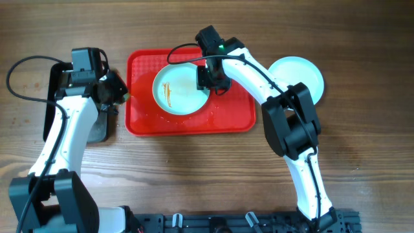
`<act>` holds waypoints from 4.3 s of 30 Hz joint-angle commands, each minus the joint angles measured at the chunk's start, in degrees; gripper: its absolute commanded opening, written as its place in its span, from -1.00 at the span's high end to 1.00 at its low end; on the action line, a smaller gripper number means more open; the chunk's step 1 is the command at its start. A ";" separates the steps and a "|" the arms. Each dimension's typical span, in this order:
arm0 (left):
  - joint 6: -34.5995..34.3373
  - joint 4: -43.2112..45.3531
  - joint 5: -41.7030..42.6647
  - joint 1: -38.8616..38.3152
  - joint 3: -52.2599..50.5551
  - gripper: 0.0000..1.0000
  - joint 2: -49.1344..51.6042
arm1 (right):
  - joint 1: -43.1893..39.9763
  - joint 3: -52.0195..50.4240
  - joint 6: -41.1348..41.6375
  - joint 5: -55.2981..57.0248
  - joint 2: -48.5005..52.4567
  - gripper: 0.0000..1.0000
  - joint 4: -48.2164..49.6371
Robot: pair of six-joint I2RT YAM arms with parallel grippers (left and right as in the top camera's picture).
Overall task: Clean dirty plates on tray and stack at the side
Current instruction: 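Grasp the last plate rim on the red tray with the right gripper, then scrub the tilted last plate with the sponge in the left gripper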
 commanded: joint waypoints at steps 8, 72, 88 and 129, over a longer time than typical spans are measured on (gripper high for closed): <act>5.42 5.09 8.87 0.02 0.22 0.92 0.31 | -0.07 -0.44 -1.03 -1.01 1.20 0.86 1.36; 6.27 26.71 -5.09 -16.24 0.22 0.92 23.04 | -0.07 -1.57 -0.96 -6.08 1.64 0.91 0.72; 6.25 17.14 1.22 -16.44 0.22 0.92 23.02 | -0.07 -1.57 -0.98 -6.08 1.64 0.91 1.14; 0.74 -9.31 29.88 -5.14 16.39 0.92 22.99 | -0.09 -1.55 -1.01 -7.30 1.64 0.91 2.73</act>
